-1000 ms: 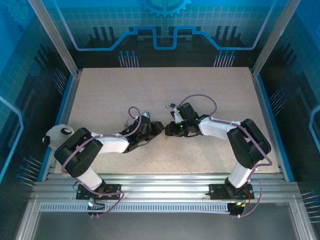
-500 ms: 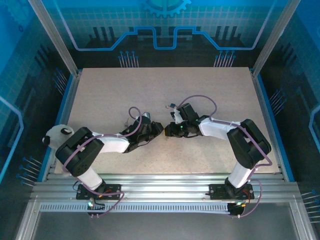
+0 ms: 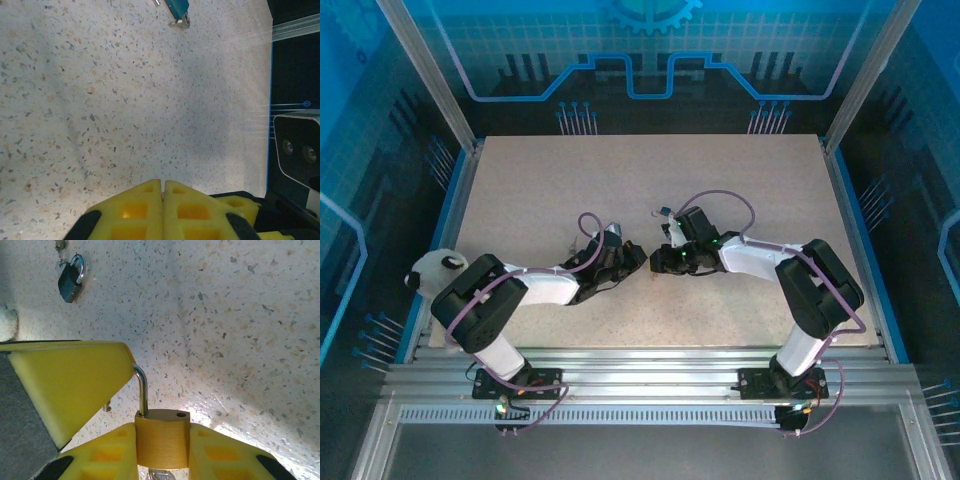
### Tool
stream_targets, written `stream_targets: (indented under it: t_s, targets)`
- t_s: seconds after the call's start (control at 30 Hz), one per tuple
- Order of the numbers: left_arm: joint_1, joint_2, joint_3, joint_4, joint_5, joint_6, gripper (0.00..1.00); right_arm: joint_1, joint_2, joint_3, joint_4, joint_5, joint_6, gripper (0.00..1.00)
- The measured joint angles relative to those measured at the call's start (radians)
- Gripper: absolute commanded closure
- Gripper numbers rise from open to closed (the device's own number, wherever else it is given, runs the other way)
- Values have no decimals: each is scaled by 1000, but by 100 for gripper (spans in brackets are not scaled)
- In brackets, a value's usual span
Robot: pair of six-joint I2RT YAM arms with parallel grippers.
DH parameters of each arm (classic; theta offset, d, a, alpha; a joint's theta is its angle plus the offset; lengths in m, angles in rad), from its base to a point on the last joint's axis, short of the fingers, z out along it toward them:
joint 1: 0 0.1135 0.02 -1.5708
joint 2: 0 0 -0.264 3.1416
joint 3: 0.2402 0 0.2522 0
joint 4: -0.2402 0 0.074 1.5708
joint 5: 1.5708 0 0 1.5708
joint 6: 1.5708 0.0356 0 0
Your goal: Lock with the key
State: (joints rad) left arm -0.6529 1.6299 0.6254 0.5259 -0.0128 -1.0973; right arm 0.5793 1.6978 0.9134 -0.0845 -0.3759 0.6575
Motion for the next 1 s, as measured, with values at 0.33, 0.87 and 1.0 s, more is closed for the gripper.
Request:
stream_targets:
  t_s: [0.33,0.87,1.0]
  targets:
    - [-1,0,0,0,2,3,100,-5,-3,-6,5,-8,1,74]
    - [-3,-25,0,-31,-13,3,100,-7,-23,-18,34,-37,8,61]
    - [-3,-32,0,-50,-16,3,100,-7,-24,-18,34,-47,8,58]
